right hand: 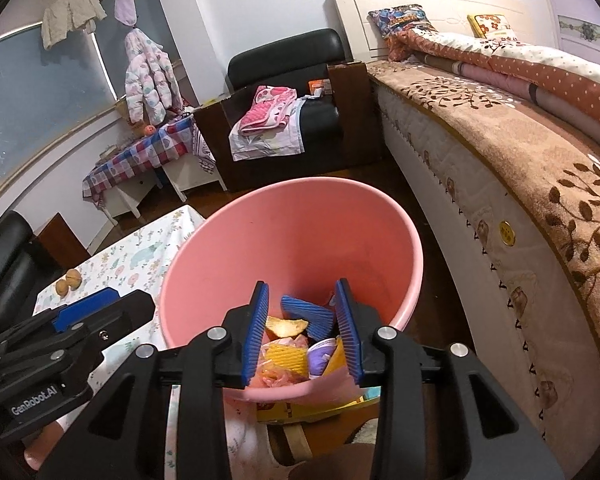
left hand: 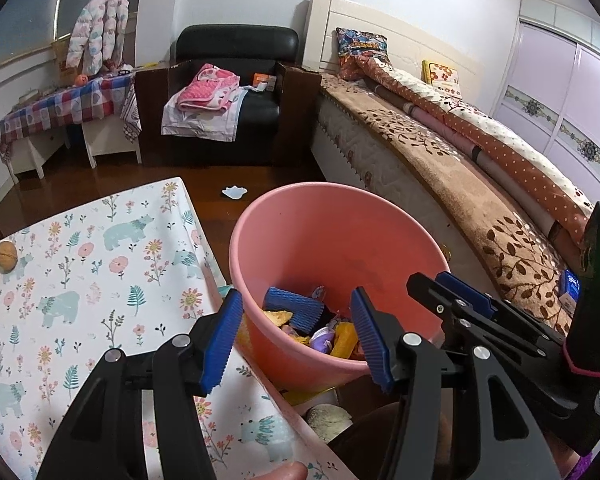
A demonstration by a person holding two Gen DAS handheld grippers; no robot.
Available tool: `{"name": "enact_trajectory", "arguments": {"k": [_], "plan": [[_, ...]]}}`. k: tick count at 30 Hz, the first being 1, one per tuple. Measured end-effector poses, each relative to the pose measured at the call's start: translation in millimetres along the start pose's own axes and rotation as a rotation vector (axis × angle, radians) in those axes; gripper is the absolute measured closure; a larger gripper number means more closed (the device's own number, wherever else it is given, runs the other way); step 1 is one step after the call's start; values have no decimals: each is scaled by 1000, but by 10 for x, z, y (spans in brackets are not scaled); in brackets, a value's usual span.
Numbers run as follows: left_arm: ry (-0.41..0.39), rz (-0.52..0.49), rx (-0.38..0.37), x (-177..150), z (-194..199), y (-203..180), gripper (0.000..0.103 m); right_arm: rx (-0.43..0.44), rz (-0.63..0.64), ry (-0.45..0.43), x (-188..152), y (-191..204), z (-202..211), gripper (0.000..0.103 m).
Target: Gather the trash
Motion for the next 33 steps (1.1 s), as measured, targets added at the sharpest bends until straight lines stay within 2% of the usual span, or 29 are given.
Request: {"name": "enact_trajectory", "arguments": {"k": [6,7,9,24,33], "plan": [[-21,1,12,-2,133,19,49,6,14,-9,-28,73,109,66],[-24,0,13,-2,151,23,50,9,19,-13,-31,95,136,64],[-30,-1,17,-7,195,31,50,15,26,-20,-37,135,185,55],[-71,6,27,-63,477,76,52,12,68,-86,-41,355,525,54],[-95,11,36,-72,578,115,56,3,67,-107,-81,408,620,54]]}}
Point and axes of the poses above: each gripper's, at about its wrist camera, not at the fingertips, and z roughly against the way its jaws point, y to its left, x to its top, the point moved 9 cm from there along -z, roughly the way its jaws point, and after that the axes turned 6 degrees about y, right-handed, at the moved point
